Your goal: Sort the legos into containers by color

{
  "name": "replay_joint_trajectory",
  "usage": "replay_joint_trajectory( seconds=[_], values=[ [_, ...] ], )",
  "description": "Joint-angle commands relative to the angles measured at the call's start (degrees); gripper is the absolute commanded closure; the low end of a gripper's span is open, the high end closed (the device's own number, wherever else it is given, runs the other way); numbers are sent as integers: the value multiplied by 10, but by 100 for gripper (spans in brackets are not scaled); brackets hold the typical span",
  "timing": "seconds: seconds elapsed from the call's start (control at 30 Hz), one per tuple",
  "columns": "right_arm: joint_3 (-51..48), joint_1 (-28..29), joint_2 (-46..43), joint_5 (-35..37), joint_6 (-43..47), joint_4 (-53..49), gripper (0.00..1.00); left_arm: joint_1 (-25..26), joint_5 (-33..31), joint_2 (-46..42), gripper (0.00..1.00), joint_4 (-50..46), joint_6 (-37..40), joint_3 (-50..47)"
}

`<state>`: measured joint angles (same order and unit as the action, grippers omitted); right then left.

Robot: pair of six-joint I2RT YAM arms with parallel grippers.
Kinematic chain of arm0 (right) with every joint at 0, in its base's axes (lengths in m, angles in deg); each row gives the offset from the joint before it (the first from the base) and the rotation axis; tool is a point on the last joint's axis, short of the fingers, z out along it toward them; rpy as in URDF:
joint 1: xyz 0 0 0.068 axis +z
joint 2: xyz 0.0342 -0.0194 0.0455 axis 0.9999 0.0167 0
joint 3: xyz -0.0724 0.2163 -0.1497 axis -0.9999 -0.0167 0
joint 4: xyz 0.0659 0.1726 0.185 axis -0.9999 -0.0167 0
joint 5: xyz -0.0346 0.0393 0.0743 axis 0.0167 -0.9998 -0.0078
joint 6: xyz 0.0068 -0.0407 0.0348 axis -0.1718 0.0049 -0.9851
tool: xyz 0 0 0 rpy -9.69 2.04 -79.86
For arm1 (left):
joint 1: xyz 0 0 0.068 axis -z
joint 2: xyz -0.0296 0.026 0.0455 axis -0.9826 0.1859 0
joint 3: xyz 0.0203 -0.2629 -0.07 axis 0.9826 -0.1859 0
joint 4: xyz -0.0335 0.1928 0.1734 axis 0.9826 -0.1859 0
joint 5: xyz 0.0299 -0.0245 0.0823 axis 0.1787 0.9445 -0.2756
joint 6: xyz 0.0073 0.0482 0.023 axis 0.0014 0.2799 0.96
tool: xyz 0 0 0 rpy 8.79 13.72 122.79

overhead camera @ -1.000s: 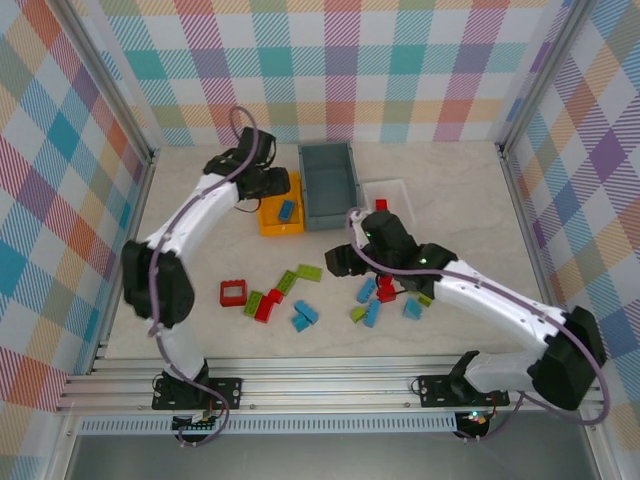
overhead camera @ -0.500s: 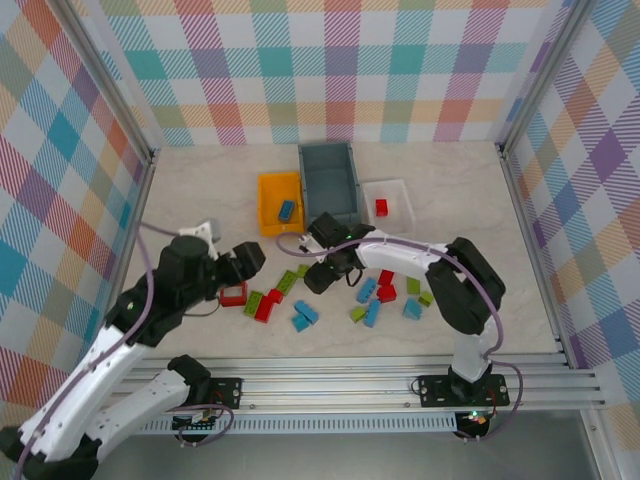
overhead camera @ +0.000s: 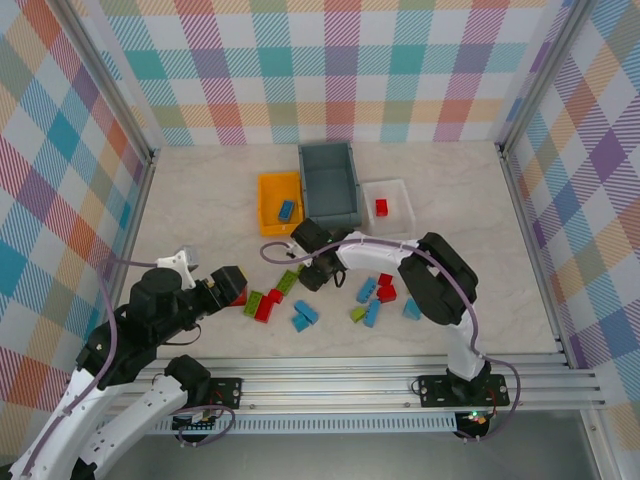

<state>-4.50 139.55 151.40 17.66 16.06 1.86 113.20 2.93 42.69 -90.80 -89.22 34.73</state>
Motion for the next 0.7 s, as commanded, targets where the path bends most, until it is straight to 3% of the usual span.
replay_joint_trajectory(
  seconds=[0.0,0.07,0.3,0.43,0.67],
  values=[
    [1,1,-2,12,-1,14,58,4,14,7,21,9,-4,-1],
    [-23,2,-31,28,-16,26,64,4,16,12,21,11,0,1],
    [-51,-54,-161,62,-151,8,65,4,30,43,21,38,11,5],
    [24,-99,-128,61,-220,-33,65,4,30,63,21,61,16,7],
    [247,-154,28,41,-288,-153,64,4,26,80,21,77,19,11]
  ],
)
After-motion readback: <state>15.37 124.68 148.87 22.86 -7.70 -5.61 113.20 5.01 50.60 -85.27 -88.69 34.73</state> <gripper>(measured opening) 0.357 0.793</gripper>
